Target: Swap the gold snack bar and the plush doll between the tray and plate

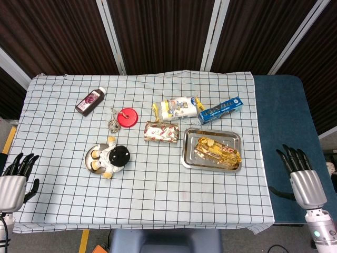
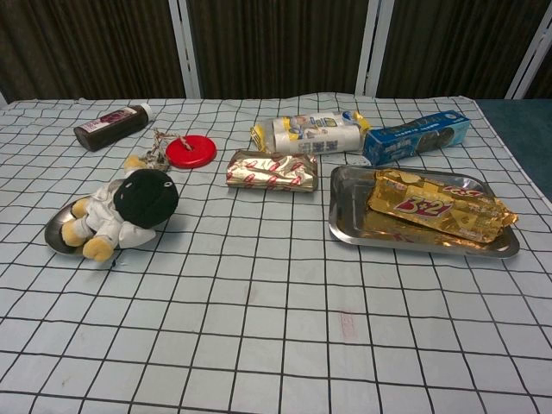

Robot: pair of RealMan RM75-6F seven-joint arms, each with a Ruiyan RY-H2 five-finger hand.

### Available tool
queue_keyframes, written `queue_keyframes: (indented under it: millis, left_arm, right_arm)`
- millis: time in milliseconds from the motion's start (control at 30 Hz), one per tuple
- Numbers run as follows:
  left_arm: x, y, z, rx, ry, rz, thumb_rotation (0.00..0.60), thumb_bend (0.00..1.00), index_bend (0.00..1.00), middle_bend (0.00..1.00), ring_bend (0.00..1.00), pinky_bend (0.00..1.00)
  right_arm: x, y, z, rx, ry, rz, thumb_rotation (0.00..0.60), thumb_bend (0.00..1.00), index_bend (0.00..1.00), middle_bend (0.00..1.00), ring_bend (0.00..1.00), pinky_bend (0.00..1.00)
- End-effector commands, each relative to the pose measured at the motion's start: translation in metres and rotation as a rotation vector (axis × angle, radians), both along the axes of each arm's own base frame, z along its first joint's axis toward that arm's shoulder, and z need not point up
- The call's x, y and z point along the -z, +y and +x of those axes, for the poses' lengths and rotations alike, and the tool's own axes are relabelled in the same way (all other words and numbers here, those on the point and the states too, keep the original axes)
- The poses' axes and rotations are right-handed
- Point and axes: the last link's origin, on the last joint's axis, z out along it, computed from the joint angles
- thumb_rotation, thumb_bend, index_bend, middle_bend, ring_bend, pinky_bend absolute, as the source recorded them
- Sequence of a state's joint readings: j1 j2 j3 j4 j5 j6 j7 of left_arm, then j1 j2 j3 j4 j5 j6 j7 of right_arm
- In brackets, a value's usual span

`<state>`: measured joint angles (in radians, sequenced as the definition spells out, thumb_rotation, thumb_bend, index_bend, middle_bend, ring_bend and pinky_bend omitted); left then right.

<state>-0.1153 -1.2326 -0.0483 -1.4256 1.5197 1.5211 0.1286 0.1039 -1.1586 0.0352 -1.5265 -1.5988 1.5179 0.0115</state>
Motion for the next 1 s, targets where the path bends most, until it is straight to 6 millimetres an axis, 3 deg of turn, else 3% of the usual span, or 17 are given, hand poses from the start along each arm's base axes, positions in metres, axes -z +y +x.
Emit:
queue_keyframes:
  millis: [33, 433, 633, 767, 1000]
  left_arm:
    - [-0.002, -0.002, 0.0, -0.024, 0.026, -0.002, 0.6, 0.49, 0.09, 0.1, 0.02, 0.25]
    - [-0.002, -0.004, 0.005, 0.009, 0.034, -0.001, 0.6, 0.49, 0.09, 0.1, 0.02, 0.24]
    - [-0.005, -0.007, 0.007, 0.006, 0.014, 0.002, 0.6, 0.49, 0.09, 0.1, 0.02, 0.24]
    - [-0.01, -0.008, 0.008, 0.012, 0.002, 0.018, 0.6, 0.49, 0.09, 0.1, 0.02, 0.24]
    - [-0.014, -0.007, 0.005, -0.025, -0.003, 0.022, 0.6, 0.49, 0.09, 0.1, 0.02, 0.24]
  right_arm:
    - [-0.001, -0.001, 0.0, 0.01, -0.006, -0.006, 0.6, 0.09, 0.0, 0.0, 0.0, 0.08]
    - [0.014, -0.023, 0.007, -0.039, -0.052, -0.051, 0.6, 0.09, 0.0, 0.0, 0.0, 0.08]
    - [0.028, -0.059, 0.035, -0.121, -0.088, 0.018, 0.6, 0.09, 0.0, 0.0, 0.04, 0.08]
    - [0.035, -0.085, 0.049, -0.083, -0.102, 0.074, 0.6, 0.09, 0.0, 0.05, 0.11, 0.1]
    - [0.049, -0.128, 0.066, 0.02, -0.119, 0.157, 0.6, 0.09, 0.04, 0.09, 0.14, 0.13]
